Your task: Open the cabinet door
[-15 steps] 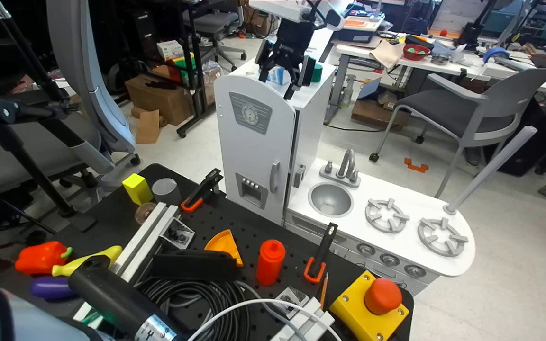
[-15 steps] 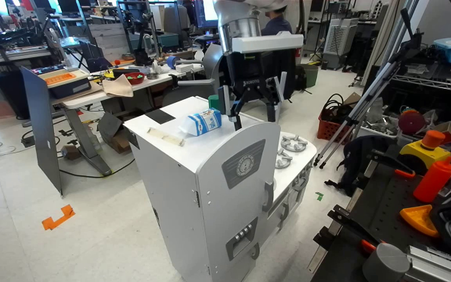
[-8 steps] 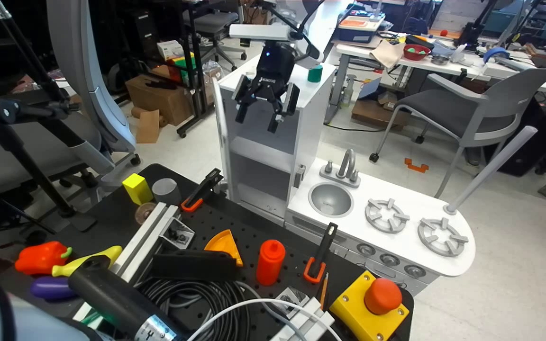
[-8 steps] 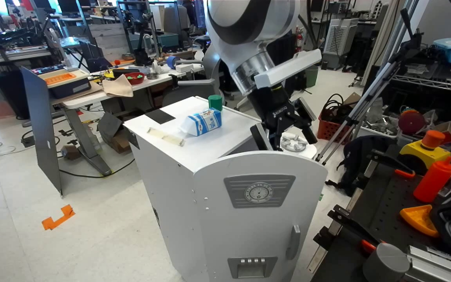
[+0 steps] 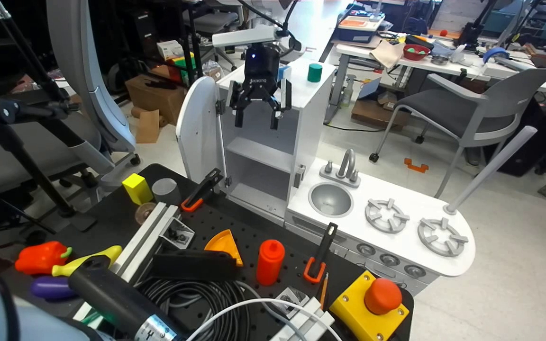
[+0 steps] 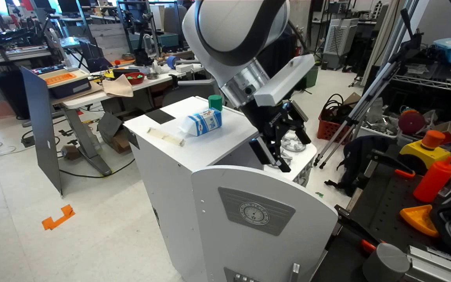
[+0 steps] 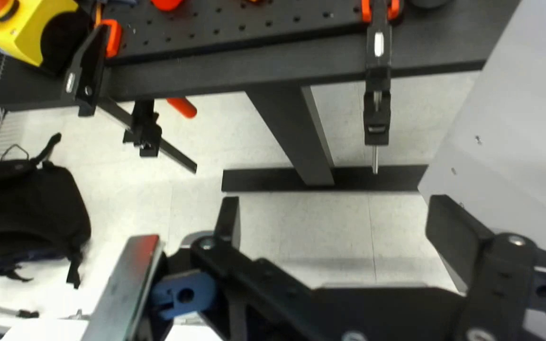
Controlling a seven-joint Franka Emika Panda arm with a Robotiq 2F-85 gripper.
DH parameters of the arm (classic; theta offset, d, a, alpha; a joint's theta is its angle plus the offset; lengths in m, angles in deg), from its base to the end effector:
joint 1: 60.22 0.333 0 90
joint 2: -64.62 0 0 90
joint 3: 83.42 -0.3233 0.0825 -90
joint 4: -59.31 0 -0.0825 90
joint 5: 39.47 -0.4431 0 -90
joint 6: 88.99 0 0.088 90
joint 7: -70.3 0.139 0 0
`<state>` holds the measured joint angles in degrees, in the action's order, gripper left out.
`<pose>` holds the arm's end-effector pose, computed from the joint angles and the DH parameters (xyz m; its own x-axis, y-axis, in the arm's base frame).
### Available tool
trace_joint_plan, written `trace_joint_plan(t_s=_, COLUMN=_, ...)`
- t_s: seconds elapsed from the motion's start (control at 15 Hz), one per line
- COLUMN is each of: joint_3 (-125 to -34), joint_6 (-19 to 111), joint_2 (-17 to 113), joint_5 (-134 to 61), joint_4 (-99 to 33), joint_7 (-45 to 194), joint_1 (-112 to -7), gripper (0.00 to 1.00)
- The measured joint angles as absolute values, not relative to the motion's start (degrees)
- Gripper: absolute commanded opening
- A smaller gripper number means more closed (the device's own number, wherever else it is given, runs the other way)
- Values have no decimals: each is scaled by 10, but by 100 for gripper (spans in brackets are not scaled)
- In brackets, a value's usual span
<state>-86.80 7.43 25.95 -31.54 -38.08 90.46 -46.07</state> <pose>0.5900 0.1681 0.1097 0.8130 -0.0741 -0.5776 0.1084 -0.9553 0.2752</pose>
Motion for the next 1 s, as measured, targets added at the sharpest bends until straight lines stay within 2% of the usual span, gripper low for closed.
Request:
trace_joint_plan(t_s=0.4, joint_3=-865, joint_6=263, joint_2=288, joint_5=-287, joint_4=-415, joint_7=927, joint_1=-458, gripper=100)
trace_joint_plan(t_s=1.0, joint_3=-864, joint_6=280, joint_2=297, joint_5=-287, joint_4=-430, joint_7=930, joint_1=-458, gripper=100)
